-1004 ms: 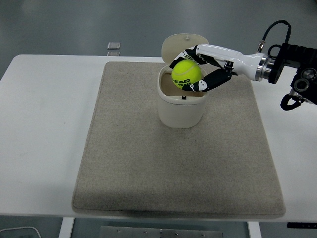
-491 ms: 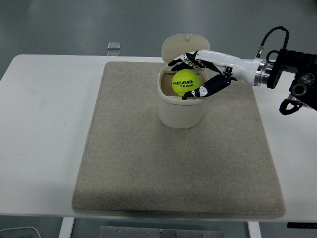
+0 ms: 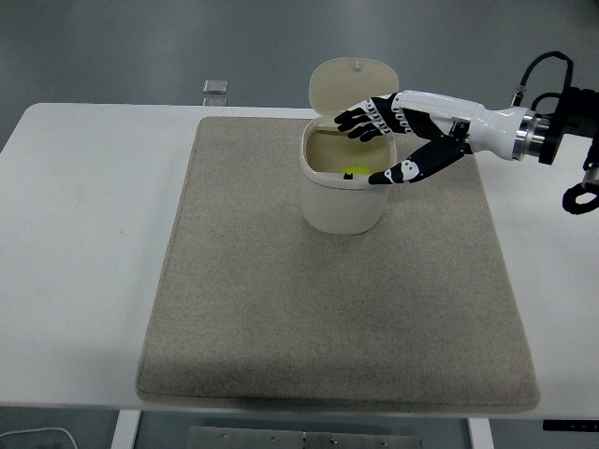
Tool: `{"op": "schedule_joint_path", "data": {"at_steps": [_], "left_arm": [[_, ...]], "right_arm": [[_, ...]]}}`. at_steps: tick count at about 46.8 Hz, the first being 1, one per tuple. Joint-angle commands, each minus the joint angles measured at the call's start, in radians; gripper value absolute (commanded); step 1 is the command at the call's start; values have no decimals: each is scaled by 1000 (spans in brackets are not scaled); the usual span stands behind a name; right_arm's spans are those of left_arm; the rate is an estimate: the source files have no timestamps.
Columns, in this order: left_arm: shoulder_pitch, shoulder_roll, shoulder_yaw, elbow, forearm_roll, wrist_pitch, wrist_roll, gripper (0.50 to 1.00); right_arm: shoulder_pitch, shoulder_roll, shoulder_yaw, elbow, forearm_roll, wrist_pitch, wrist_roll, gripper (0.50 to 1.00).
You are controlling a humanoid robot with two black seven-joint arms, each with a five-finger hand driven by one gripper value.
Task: Pick up the tennis ball and place it in the box.
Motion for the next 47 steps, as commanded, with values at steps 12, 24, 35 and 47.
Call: {"op": "schedule_joint_path", "data": {"at_steps": [12,24,35,47], "left_arm": [[0,0,0,0,0,0,-1,992],[0,0,0,0,0,0,-1,992],[0,0,0,0,0,0,-1,992],[0,0,0,0,0,0,-1,992]], "right_arm": [[-92,-84,17,-35,290,16,-30,858],[-154,-41,26,-150,506,-70,-33,858],[-163,-5,28,-246,701,-114,-117,858],[-172,47,28,-309,884,-141,-139,858]]}}
